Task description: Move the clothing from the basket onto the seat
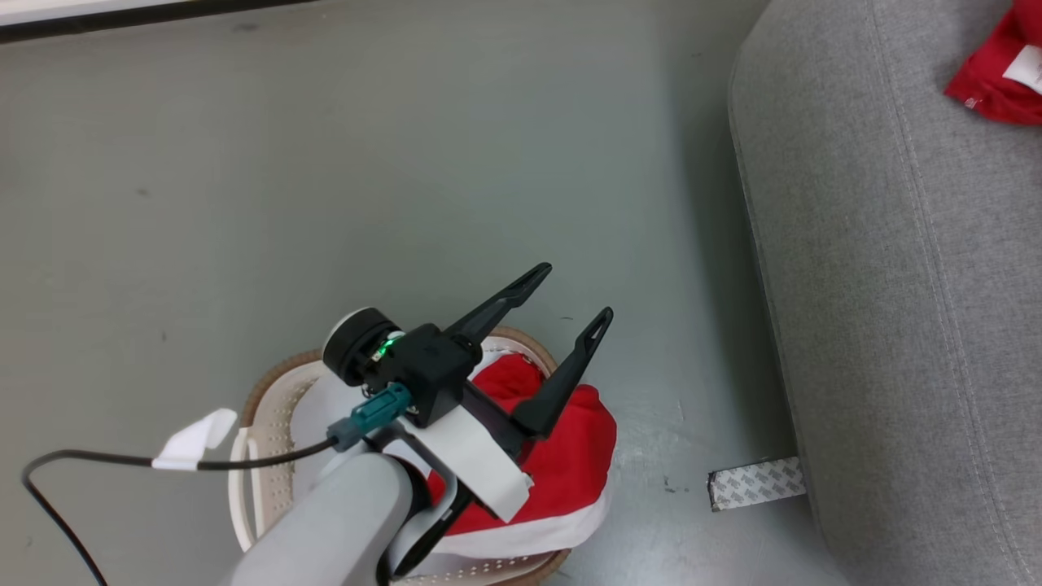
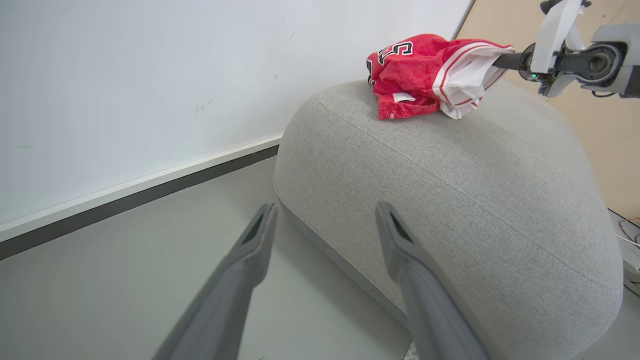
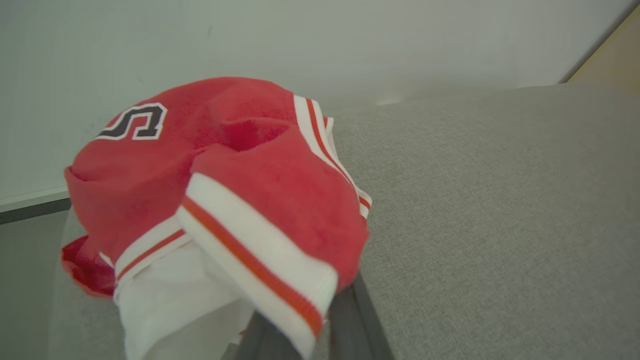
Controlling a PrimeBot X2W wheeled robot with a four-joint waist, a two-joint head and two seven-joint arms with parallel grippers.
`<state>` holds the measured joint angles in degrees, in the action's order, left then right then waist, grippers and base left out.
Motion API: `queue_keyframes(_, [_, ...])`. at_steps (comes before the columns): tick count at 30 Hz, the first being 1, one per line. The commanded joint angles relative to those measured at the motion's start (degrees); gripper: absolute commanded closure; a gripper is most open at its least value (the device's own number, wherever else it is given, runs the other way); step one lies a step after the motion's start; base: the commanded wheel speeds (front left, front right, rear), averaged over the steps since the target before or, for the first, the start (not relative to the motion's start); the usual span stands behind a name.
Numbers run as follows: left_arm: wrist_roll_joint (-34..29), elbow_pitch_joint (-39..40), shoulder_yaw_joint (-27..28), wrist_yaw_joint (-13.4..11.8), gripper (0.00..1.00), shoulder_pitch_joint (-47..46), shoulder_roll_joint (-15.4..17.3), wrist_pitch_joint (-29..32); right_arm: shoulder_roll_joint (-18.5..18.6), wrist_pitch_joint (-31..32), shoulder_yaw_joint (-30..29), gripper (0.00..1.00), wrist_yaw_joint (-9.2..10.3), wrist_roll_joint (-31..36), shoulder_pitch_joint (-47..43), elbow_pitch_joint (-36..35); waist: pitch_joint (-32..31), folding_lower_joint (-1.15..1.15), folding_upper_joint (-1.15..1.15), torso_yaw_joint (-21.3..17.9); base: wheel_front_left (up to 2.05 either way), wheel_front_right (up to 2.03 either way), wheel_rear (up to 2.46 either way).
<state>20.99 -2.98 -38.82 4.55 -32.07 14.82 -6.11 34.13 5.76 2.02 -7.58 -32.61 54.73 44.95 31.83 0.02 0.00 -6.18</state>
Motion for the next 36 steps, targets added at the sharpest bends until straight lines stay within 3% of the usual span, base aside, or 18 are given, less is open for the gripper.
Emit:
queue_keyframes(1, [-0.47,-0.04,0.25,-0.11,0.0,-0.58,0.33,-0.05,0.73,0.86,0.51,1.0,0.15,-0.31,-0.66,1.55,-0.2,-0.02,0.0,0.03,0.0,0.0,0.0])
queue_keyframes(3, [-0.21,-0.12,0.39,-0.38,0.0,-0.32,0.54,-0.07,0.44,1.6,1.13,1.0,0.15,-0.6,-1.17,4.25,-0.44,-0.02,0.0,0.01,0.0,0.0,0.0])
queue_keyframes(5, [0.05,-0.15,0.53,-0.52,0.0,0.04,0.84,-0.13,0.09,1.2,1.2,0.57,0.15,-1.02,-1.5,6.39,-0.69,-0.02,0.0,-0.18,0.0,0.0,0.0])
queue_keyframes(6, [0.18,-0.19,0.57,-0.55,0.0,0.24,0.94,-0.16,-0.09,1.24,1.43,0.24,0.15,-1.15,-1.52,7.1,-0.87,-0.02,0.0,-0.31,0.0,0.0,0.0])
queue_keyframes(7, [0.22,-0.27,0.58,-0.72,0.0,0.5,1.04,-0.19,-0.29,1.02,1.81,0.0,0.15,-1.27,-1.59,7.72,-1.18,-0.02,0.0,-0.46,0.0,0.0,0.0])
queue_keyframes(18, [3.02,-1.94,1.93,-2.54,0.0,5.88,2.41,-2.14,-0.14,1.14,10.86,0.0,0.15,-2.76,-4.13,6.13,-11.29,-0.02,0.0,-2.98,0.0,0.0,0.0])
queue_keyframes(31, [9.42,-0.85,9.67,-8.94,0.0,15.53,3.75,-5.74,5.96,-0.92,18.73,0.0,0.15,-7.97,-11.95,-9.15,-27.41,-0.02,0.0,-1.0,0.0,0.0,0.0])
queue_keyframes(36, [10.33,0.87,13.11,-11.93,0.0,19.53,5.7,-6.79,5.5,-3.17,19.76,0.0,0.15,-9.18,-15.07,-16.97,-31.89,-0.02,0.0,0.7,0.0,0.0,0.0])
